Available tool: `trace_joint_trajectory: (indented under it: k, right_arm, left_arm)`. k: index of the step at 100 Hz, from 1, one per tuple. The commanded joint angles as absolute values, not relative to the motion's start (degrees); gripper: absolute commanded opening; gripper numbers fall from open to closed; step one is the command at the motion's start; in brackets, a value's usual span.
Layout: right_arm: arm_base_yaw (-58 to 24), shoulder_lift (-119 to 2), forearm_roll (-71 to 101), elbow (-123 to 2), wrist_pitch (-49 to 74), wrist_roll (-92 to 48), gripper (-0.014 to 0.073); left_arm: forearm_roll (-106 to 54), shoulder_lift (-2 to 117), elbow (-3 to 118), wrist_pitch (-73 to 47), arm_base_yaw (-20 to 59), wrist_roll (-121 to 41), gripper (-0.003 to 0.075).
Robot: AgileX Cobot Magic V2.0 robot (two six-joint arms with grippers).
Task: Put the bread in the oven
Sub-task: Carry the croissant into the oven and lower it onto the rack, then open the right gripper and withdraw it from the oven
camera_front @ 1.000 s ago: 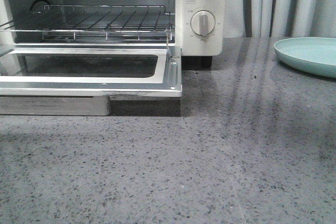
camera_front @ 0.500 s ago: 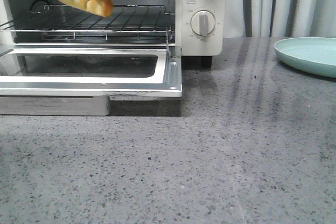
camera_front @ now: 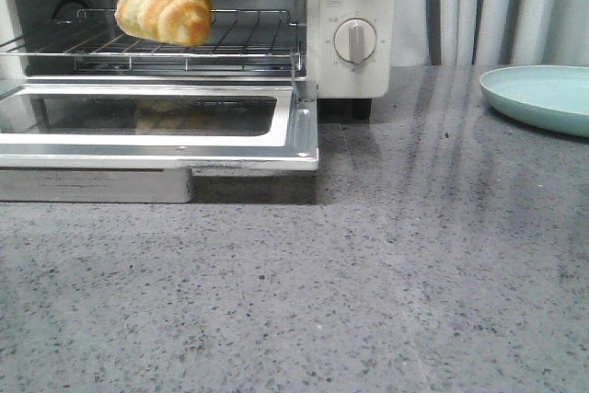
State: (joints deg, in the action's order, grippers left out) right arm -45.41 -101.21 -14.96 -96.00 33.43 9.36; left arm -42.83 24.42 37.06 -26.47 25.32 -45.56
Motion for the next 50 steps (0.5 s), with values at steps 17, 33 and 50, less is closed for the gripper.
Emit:
trace_joint_trajectory:
  k: [17, 33, 50]
  right_arm:
    - [-50.9, -78.5, -16.2, -81.0, 26.3, 9.3, -0.0062]
    - [-51.1, -59.0, -20.3, -64.4, 24.4, 9.3, -0.0062]
    - [-50.8, -38.3, -24.4, -48.3, 28.7, 9.5, -0.0062]
  left_arm:
    - [-34.0, 11.4, 32.2, -20.5, 21.7, -33.9, -0.0022]
    - [-32.4, 3.5, 25.2, -20.5, 18.3, -32.2, -0.0022]
    - [-32.4, 0.7, 20.9, -20.5, 16.9, -32.2, -0.0022]
